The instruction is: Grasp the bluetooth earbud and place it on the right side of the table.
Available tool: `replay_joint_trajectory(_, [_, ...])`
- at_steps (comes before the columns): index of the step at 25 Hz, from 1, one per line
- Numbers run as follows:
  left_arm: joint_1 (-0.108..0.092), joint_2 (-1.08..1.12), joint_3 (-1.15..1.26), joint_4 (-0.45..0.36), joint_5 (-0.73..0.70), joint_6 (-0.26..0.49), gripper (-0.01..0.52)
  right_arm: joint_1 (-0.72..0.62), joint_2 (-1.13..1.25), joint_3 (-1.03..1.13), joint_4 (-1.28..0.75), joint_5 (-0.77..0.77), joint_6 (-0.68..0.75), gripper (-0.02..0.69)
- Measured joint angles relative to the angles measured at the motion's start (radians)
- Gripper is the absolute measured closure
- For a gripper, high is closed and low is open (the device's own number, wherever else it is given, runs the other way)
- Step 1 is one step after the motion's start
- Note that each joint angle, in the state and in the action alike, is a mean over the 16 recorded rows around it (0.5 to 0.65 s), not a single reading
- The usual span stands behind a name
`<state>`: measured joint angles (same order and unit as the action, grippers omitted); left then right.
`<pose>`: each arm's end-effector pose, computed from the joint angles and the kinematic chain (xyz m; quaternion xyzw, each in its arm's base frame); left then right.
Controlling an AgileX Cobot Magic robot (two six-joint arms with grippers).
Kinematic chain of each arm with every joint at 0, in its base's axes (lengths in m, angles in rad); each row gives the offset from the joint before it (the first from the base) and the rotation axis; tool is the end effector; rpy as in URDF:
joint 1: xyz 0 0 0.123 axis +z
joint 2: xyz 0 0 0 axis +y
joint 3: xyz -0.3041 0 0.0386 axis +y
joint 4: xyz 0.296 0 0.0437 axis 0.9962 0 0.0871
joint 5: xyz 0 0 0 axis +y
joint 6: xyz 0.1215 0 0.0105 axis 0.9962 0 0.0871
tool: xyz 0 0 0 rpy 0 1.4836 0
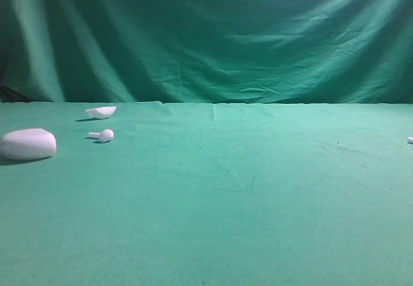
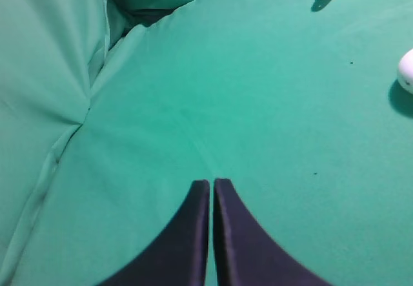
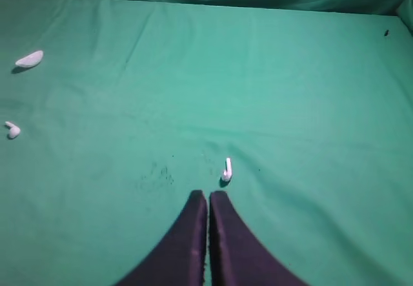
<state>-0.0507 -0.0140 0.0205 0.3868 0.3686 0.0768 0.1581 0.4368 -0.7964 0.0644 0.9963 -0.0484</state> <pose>0.1090 0.0111 0.1676 0.1521 0.7782 0.1704 0.5850 0.1040 0.0232 0.3681 -0.0878 0.8675 0.0589 0.4860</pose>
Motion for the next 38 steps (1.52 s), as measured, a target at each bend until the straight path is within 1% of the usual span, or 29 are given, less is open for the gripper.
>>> replay_joint_trajectory(9, [0.000, 0.000, 0.000, 0.000, 0.000, 0.000, 0.514, 0.000, -0.299, 0.109, 0.034, 0.009, 0.029, 0.665])
replay_joint_trajectory(15, [0.000, 0.000, 0.000, 0.000, 0.000, 0.000, 0.514, 0.000, -0.391, 0.123, 0.042, 0.004, 0.037, 0.665])
replay_joint_trajectory(19, [0.000, 0.000, 0.000, 0.000, 0.000, 0.000, 0.514, 0.000, -0.412, 0.148, 0.018, -0.045, 0.035, 0.665])
replay_joint_trajectory(25, [0.000, 0.000, 0.000, 0.000, 0.000, 0.000, 0.514, -0.012, -0.427, 0.270, -0.046, -0.198, 0.038, 0.665])
replay_joint_trajectory(33, [0.000, 0.000, 0.000, 0.000, 0.000, 0.000, 0.514, -0.035, -0.443, 0.562, -0.119, -0.502, 0.060, 0.665])
replay_joint_trajectory(38, [0.000, 0.000, 0.000, 0.000, 0.000, 0.000, 0.514, -0.045, -0.448, 0.716, -0.125, -0.625, 0.074, 0.665])
